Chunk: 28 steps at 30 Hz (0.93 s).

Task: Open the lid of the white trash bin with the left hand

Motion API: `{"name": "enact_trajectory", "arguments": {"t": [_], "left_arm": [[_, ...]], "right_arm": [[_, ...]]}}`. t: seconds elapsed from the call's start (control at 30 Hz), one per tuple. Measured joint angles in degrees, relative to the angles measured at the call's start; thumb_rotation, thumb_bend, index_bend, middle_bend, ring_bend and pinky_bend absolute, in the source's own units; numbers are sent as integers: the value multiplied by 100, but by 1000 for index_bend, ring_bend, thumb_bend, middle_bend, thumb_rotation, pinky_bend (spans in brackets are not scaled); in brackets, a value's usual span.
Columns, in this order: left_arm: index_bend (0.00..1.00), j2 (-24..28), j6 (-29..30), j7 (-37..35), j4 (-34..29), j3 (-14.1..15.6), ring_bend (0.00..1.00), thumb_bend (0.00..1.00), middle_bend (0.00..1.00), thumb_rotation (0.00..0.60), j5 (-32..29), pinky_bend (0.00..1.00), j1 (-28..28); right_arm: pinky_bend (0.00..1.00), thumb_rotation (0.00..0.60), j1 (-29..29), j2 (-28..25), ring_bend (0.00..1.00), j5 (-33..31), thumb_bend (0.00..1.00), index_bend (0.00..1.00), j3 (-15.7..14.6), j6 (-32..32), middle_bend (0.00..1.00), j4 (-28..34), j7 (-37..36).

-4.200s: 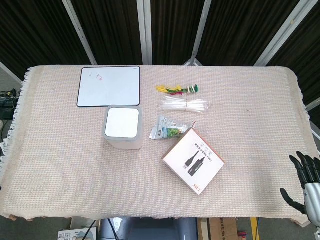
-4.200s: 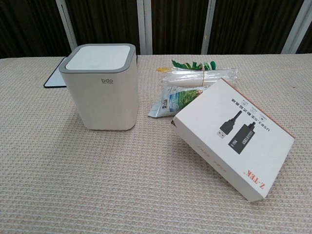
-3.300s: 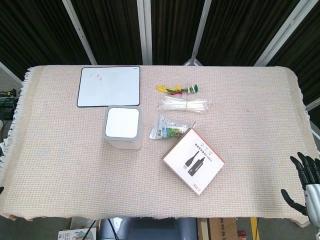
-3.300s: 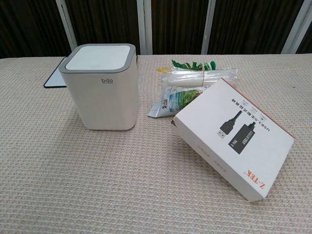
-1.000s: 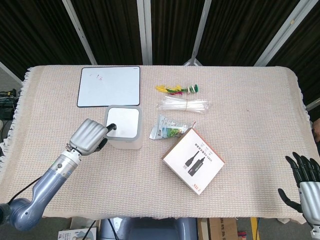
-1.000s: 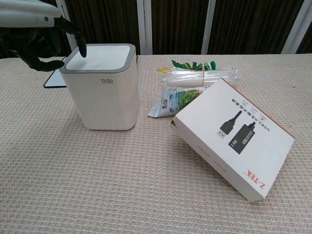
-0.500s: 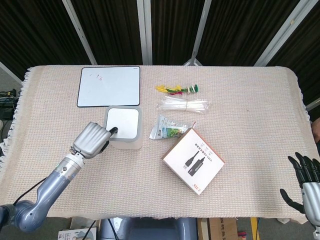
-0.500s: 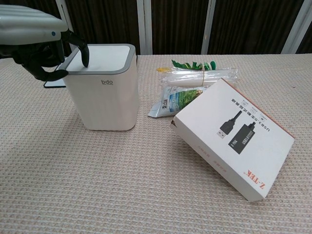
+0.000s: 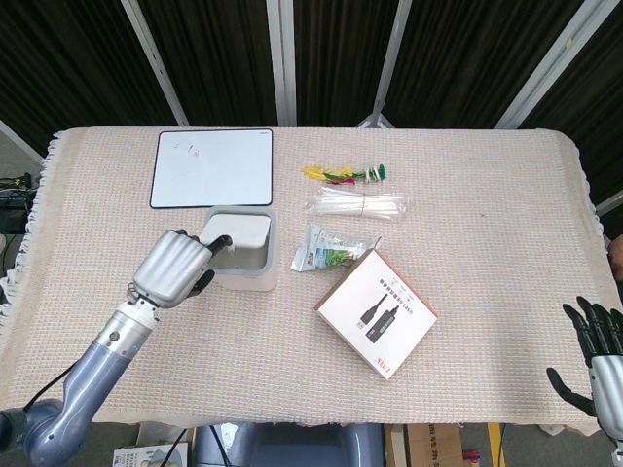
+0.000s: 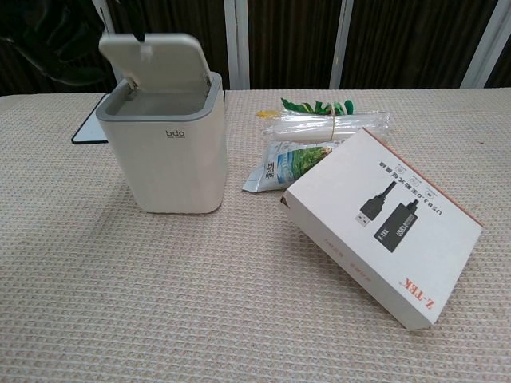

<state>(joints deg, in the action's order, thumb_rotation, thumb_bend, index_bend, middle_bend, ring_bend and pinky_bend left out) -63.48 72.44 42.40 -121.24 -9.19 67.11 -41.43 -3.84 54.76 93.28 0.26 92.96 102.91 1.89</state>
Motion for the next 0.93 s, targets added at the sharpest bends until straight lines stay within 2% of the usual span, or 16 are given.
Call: {"name": "enact_trajectory", "arguments": {"t": [0.1, 0.27, 0.4, 0.5, 0.73, 0.83, 0.93], "left_arm": [[256, 151, 733, 116, -392, 143, 196, 198, 316, 600, 504, 275, 453], [256, 488, 1935, 369, -924, 936, 115, 180, 240, 600, 1470, 179, 1628], [255, 663, 2723, 84, -837, 1550, 70, 180, 199, 600, 2262, 140, 2561], [254, 717, 3058, -636, -439, 1835, 62, 178, 194, 600, 2486, 133, 2963], [253, 722, 3532, -3253, 1145, 2253, 62, 166, 186, 600, 2481, 122, 3721], [253, 719, 3668, -3882, 1789, 2291, 62, 166, 186, 600, 2429, 122, 4012], [253, 739, 3671, -4172, 2005, 2272, 62, 166, 186, 600, 2376, 122, 4167]], "right_arm": [[11, 600, 11, 10, 27, 11, 269, 117, -11, -30, 56, -5, 30], [11, 600, 11, 0, 27, 40, 268, 117, -40, -55, 56, 21, 92], [11, 600, 2, -3, 27, 52, 268, 117, -45, -39, 56, 35, 110], [11, 600, 5, 6, 27, 52, 268, 117, -45, -45, 56, 36, 122], [11, 600, 23, 20, 28, 85, 269, 117, -56, -73, 56, 35, 123], [11, 600, 17, 6, 28, 87, 269, 117, -48, -43, 56, 30, 79], [11, 600, 9, -18, 27, 84, 268, 117, -36, -6, 56, 26, -3]]}}
